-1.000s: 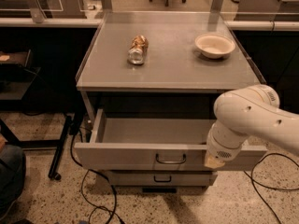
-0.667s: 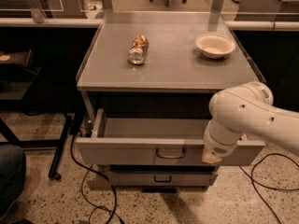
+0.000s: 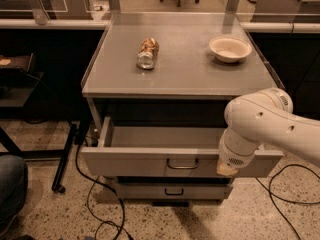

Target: Close top drawer

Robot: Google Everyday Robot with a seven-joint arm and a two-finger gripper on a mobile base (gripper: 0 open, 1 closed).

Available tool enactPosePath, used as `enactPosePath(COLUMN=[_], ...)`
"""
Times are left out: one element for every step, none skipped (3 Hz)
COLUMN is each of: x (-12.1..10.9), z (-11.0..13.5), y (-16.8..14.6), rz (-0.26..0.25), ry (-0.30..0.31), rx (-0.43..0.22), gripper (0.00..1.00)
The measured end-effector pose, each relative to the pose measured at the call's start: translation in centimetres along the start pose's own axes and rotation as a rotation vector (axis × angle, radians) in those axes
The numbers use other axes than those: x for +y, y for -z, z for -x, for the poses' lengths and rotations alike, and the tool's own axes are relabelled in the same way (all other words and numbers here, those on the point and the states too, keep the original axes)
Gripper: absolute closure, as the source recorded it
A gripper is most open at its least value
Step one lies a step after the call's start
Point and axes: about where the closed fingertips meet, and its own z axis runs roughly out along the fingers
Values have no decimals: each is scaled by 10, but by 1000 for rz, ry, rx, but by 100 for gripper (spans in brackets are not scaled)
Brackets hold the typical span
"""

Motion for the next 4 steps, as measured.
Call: enactPosePath(x=[0,0,0,0], z=[0,0,0,0], y=[0,0,0,0], rz=[0,0,0,0], ry=[0,0,0,0], rx=[0,0,0,0], gripper=[34,11,0,0])
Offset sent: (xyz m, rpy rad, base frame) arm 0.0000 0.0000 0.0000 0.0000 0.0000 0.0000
